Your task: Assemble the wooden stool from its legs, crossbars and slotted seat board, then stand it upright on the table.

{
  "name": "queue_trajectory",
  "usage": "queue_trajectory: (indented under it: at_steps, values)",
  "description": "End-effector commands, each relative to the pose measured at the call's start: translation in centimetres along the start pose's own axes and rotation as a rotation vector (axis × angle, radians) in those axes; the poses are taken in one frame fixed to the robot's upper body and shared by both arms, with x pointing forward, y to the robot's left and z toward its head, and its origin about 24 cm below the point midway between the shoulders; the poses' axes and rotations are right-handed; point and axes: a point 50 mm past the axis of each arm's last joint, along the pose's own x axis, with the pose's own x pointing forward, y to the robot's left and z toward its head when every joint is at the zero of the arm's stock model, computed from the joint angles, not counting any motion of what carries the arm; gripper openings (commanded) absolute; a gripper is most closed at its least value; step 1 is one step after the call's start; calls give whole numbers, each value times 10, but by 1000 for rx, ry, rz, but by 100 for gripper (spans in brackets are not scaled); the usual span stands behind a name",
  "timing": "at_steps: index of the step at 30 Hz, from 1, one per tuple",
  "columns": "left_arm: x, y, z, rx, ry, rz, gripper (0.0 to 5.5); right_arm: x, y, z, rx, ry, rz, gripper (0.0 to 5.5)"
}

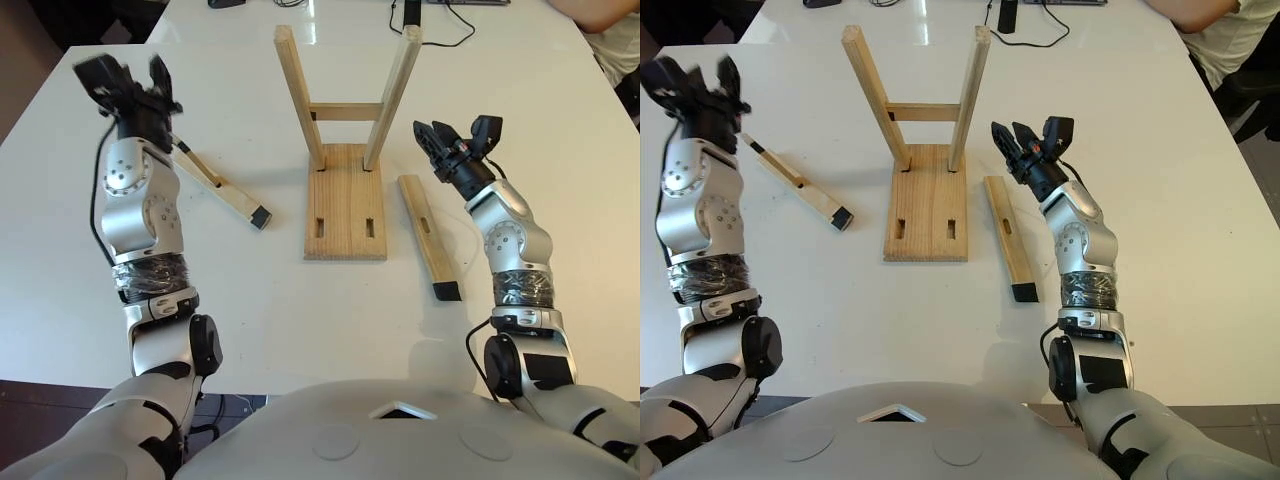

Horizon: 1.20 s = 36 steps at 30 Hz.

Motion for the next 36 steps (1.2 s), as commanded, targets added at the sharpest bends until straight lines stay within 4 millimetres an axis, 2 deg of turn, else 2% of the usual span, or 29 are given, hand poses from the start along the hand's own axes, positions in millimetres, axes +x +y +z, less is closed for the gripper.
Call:
queue_trajectory:
  at_steps: [1, 3, 6, 9, 10, 12, 15, 17, 19, 21, 24, 28, 33, 36]
  values:
    - [-7, 17, -60, 34, 249, 58, 261, 3, 3, -2, -10, 3, 2, 265]
    - [-6, 15, -52, 27, 185, 40, 261, 3, 1, 1, -6, -8, -7, 265]
    - [-7, 22, -18, 52, -37, 130, 261, 2, -1, 3, -3, -12, -13, 265]
    - [-32, 36, 31, 202, -315, 338, 261, -3, -3, 0, 3, -6, -24, 265]
    - [-43, 40, 35, 236, -324, 398, 261, -6, -3, -3, 6, -1, -31, 265]
    - [-64, 40, 12, 233, -199, 467, 261, -11, -3, -10, 7, 17, -40, 265]
    - [-91, 26, -29, 184, 15, 468, 261, -13, -2, -15, 6, 34, -40, 265]
    - [-102, 5, -54, 107, 173, 423, 280, -13, -1, -16, 5, 41, -36, 265]
    - [-104, -24, -71, 51, 306, 317, 303, -12, -1, -16, -1, 50, -31, 265]
    - [-96, -41, -75, 18, 356, 259, 339, -10, -1, -15, -9, 57, -22, 265]
    - [-86, -53, -77, -29, 417, 245, 379, -7, -2, -14, -17, 59, -17, 265]
    - [-87, -53, -84, -21, 503, 280, 379, -5, -2, -14, -24, 58, -11, 265]
    - [-81, -62, -98, 4, 625, 244, 379, -3, -2, -17, -20, 52, -14, 265]
    - [-74, -68, -93, 3, 607, 218, 379, -3, -1, -18, -15, 46, -14, 265]
